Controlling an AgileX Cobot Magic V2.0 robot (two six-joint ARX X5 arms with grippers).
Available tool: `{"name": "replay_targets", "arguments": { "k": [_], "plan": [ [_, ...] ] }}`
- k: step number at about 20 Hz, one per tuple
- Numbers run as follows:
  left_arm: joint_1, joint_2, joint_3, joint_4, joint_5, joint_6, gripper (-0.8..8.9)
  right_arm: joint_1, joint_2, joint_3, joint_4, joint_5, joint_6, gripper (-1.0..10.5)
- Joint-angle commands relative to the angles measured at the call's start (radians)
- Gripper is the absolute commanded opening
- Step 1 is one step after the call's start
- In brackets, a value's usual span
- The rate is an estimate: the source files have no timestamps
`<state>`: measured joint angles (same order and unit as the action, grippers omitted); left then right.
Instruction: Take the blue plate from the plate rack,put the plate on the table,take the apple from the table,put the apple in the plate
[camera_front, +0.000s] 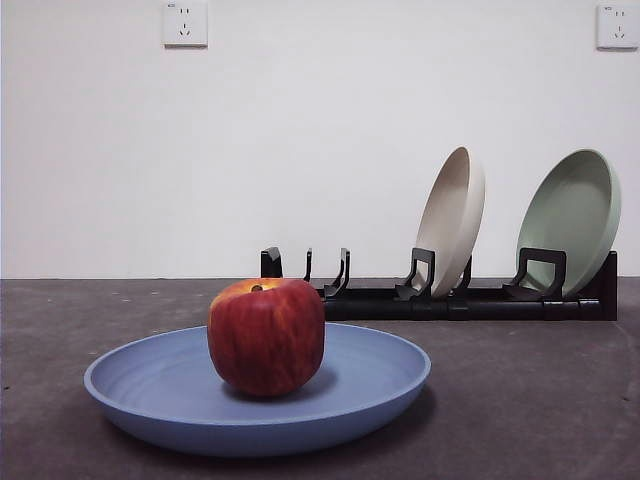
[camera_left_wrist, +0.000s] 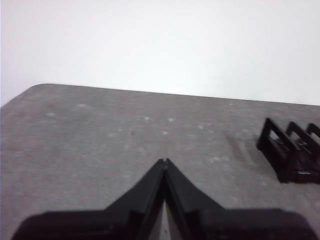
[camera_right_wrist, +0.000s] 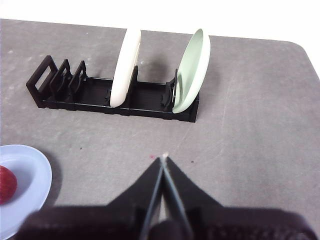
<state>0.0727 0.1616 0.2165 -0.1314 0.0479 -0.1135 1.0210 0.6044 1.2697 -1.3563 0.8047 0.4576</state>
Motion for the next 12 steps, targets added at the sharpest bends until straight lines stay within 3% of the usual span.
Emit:
{"name": "replay_targets", "arguments": {
  "k": [1,4,12],
  "plan": [
    [0.012,-0.075,-0.124,0.020,0.040,0.018,-0.04,0.000,0.000,0.003,-0.022,0.003,0.011,0.0],
    [0.011,-0.147,-0.206,-0.045,0.038,0.011,-0.03,0.000,0.000,0.003,-0.022,0.003,0.011,0.0],
    [0.007,-0.157,-0.207,0.017,0.038,0.013,-0.03,0.001,0.000,0.003,-0.022,0.003,0.011,0.0]
  ]
}}
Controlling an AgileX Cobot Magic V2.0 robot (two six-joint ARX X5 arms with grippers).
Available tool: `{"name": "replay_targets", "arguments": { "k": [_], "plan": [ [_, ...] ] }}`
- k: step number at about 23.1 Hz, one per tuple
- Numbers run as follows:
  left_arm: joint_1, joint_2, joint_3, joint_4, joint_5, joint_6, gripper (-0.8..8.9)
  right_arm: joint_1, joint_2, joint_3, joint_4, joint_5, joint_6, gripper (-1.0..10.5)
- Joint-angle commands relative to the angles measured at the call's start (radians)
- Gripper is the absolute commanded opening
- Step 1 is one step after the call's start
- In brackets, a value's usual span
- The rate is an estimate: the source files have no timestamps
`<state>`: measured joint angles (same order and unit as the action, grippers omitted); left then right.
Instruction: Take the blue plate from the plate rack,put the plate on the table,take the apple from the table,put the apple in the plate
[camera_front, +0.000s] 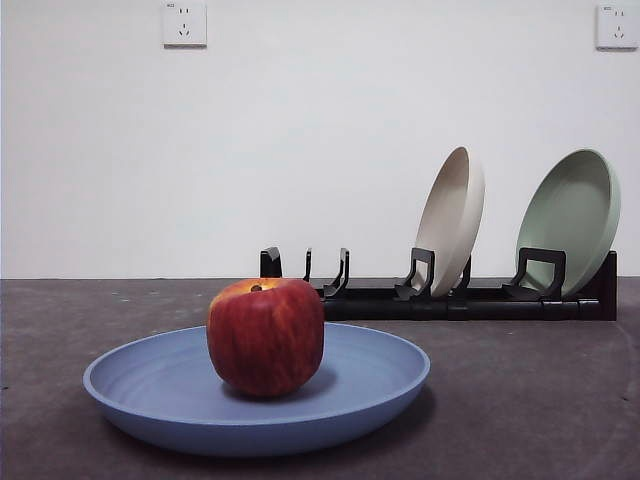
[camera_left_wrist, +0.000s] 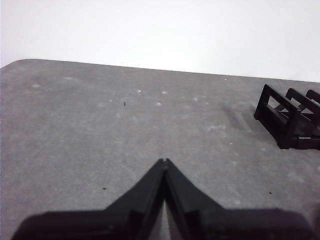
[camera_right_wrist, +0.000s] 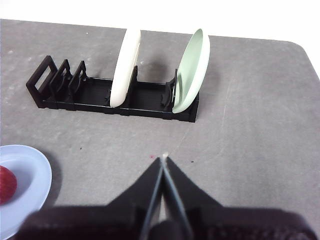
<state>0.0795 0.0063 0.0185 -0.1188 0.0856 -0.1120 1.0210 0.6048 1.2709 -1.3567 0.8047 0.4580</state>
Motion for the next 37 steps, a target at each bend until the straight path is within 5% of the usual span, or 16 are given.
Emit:
{"name": "replay_targets", "arguments": {
  "k": [1,14,17,19,22,25,29,37],
  "plan": [
    [0.000,0.001,-0.009,0.004,0.000,0.011,-0.03,0.001,0.000,0.002,-0.022,0.003,0.011,0.0],
    [0.000,0.046,-0.009,0.004,0.000,0.011,-0.03,0.000,-0.001,0.002,-0.022,0.007,0.008,0.0],
    [0.000,0.057,-0.009,0.004,0.000,0.011,-0.03,-0.062,-0.001,-0.009,-0.004,0.090,-0.043,0.0],
    [0.000,0.060,-0.009,0.004,0.000,0.011,-0.03,-0.171,-0.010,-0.074,0.136,0.074,-0.177,0.0],
    [0.000,0.061,-0.009,0.004,0.000,0.011,-0.03,-0.389,-0.061,-0.250,0.472,-0.167,-0.456,0.0],
    [0.000,0.061,-0.009,0.004,0.000,0.011,-0.03,-0.544,-0.112,-0.398,0.726,-0.439,-0.581,0.0],
    [0.000,0.061,-0.009,0.005,0.000,0.011,-0.03,-0.720,-0.173,-0.589,0.996,-0.654,-0.581,0.0],
    [0.000,0.061,-0.009,0.004,0.000,0.011,-0.03,-0.888,-0.301,-0.908,1.251,-0.676,-0.441,0.0]
  ]
}}
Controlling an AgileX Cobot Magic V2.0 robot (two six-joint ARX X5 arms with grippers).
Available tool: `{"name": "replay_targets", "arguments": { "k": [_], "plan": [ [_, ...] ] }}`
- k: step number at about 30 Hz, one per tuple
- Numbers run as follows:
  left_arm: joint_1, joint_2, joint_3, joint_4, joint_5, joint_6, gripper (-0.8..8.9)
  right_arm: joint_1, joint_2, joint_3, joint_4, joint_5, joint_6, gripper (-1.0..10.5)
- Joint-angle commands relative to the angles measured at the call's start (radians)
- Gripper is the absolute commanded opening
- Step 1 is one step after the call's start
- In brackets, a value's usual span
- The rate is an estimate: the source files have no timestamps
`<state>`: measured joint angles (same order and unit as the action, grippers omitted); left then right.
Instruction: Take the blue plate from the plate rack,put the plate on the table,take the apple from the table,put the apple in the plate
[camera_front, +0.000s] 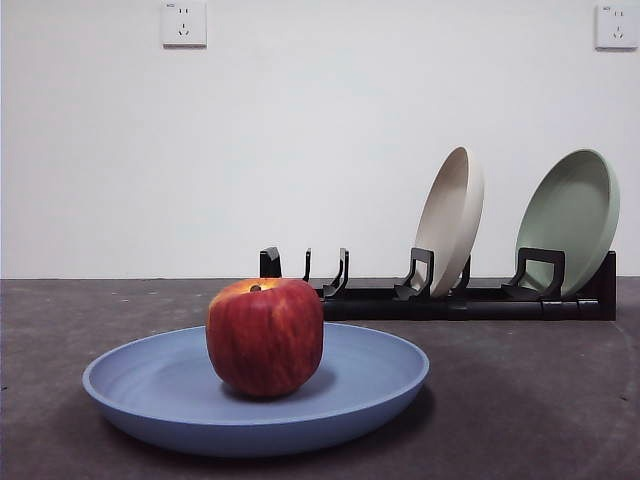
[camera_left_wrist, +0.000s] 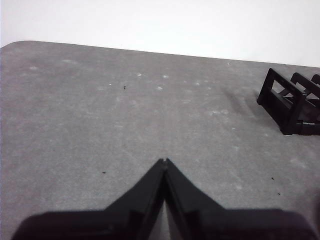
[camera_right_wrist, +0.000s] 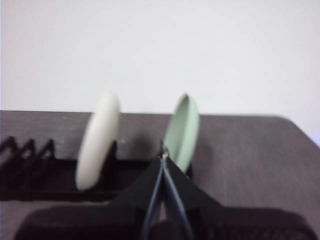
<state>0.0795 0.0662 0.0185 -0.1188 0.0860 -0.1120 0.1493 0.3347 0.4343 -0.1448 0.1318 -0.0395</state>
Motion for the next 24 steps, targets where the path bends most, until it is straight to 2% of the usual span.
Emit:
{"name": "replay_targets", "arguments": {
  "k": [1,8,19,24],
  "plan": [
    [0.000,0.001,-0.009,0.004,0.000,0.011,-0.03,-0.024,-0.045,-0.099,0.050,-0.003,0.062,0.0],
    [0.000,0.001,-0.009,0.004,0.000,0.011,-0.03,-0.061,-0.151,-0.257,0.077,-0.013,0.062,0.0],
    [0.000,0.001,-0.009,0.004,0.000,0.011,-0.03,-0.089,-0.278,-0.393,0.073,-0.013,0.051,0.0],
    [0.000,0.002,-0.009,0.004,0.000,0.011,-0.03,-0.109,-0.314,-0.420,0.036,-0.064,0.040,0.0]
  ]
}}
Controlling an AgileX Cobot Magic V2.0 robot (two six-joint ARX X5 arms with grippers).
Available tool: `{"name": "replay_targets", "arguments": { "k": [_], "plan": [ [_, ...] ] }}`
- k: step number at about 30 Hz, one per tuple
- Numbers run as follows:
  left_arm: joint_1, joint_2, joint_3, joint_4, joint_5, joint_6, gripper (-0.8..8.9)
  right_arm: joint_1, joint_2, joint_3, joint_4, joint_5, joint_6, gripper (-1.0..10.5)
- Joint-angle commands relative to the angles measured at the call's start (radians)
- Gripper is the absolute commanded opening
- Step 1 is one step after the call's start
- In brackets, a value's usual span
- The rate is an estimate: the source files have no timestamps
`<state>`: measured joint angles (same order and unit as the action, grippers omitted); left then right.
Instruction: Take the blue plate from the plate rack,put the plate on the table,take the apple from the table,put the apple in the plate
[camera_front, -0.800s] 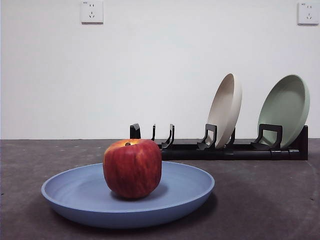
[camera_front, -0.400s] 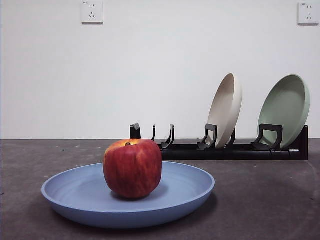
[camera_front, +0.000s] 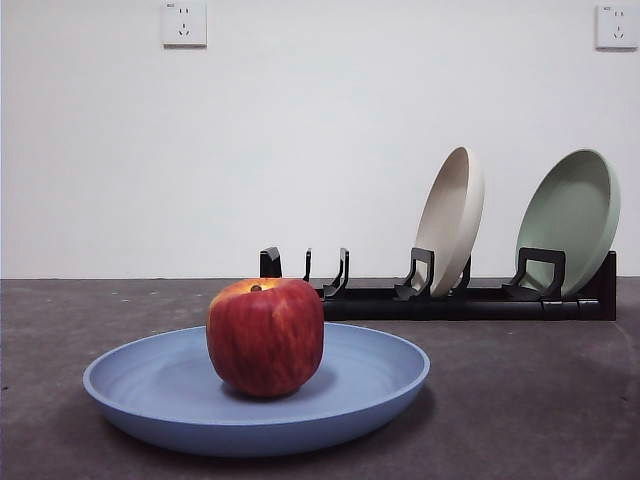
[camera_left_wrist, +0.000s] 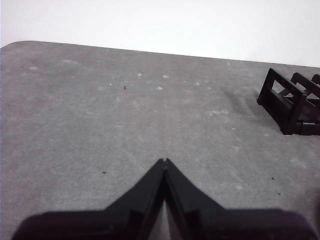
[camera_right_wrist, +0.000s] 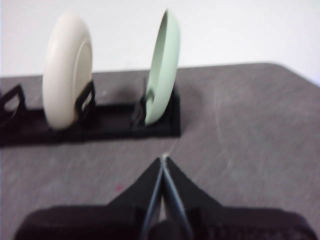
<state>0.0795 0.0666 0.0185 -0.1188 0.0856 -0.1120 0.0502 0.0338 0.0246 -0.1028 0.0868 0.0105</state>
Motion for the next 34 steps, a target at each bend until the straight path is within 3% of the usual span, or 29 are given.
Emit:
{"name": "replay_targets", "arguments": {
  "k": [1,6,34],
  "plan": [
    [0.000,0.001,-0.009,0.004,0.000,0.011,-0.03,-0.015,-0.020,-0.011,-0.016,-0.031,-0.019,0.0],
    [0.000,0.001,-0.009,0.004,0.000,0.011,-0.03,-0.026,-0.026,-0.011,-0.091,-0.045,-0.040,0.0],
    [0.000,0.001,-0.009,0.004,0.000,0.011,-0.03,-0.025,-0.025,-0.010,-0.084,-0.046,-0.033,0.0]
  ]
}}
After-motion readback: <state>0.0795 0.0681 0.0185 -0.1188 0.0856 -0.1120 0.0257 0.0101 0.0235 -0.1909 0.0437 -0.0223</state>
